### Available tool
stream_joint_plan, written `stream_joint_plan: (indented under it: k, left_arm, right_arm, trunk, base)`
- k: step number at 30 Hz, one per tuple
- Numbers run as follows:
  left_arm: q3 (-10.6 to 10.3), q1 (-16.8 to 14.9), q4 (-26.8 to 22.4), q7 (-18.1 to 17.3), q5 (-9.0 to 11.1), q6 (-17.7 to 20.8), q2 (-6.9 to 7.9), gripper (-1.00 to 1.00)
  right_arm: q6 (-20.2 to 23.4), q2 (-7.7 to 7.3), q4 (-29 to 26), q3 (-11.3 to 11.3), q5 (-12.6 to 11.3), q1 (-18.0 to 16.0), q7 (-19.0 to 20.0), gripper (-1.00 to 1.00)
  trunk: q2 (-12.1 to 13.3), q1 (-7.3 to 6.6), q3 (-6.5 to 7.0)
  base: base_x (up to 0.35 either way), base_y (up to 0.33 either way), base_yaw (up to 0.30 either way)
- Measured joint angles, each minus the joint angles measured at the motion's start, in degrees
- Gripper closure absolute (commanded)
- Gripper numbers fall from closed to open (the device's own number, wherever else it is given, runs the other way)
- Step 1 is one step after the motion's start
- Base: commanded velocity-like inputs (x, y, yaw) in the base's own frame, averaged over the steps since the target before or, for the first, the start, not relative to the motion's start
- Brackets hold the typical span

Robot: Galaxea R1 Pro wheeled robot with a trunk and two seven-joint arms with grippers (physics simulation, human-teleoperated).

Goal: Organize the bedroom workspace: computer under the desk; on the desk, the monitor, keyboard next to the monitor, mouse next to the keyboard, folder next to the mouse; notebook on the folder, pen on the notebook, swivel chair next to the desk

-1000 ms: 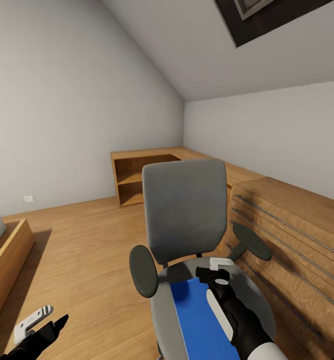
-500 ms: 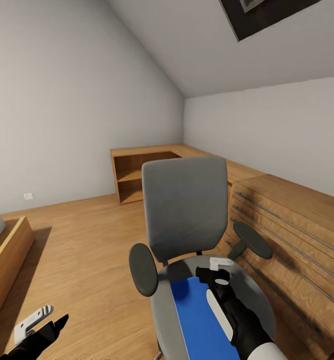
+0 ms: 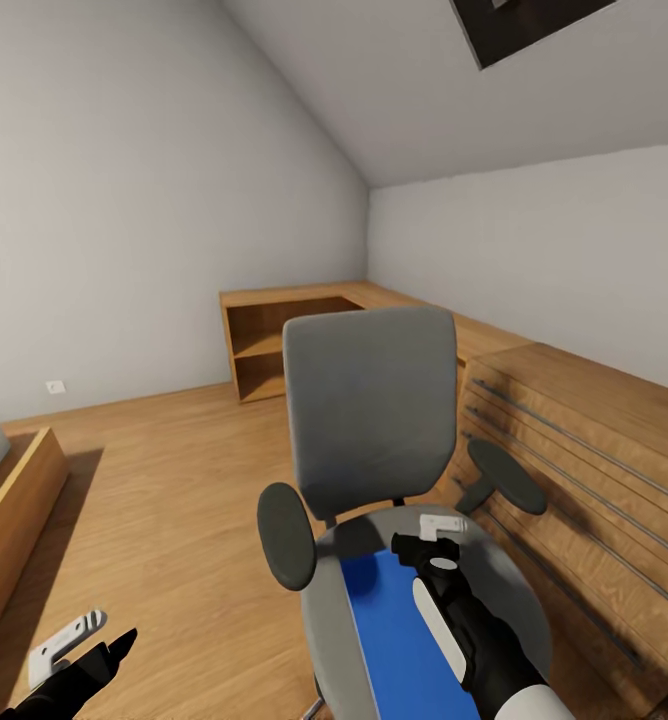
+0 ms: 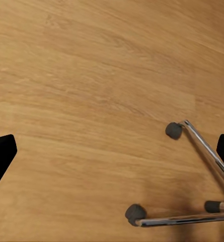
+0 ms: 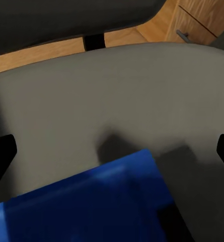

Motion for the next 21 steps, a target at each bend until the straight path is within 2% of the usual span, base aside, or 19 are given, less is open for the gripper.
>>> stream_joint_plan:
  k: [21]
  left_arm:
    - [0.1, 0.0, 0.0, -0.1, 0.0, -0.1, 0.01, -1.0]
  right_arm:
    - [0.0, -0.01, -0.3, 0.0, 0.5, 0.0, 0.0, -1.0]
  trunk:
    - [0.0, -0.01, -1.46]
  base:
    - [0.0, 0.0, 0.0]
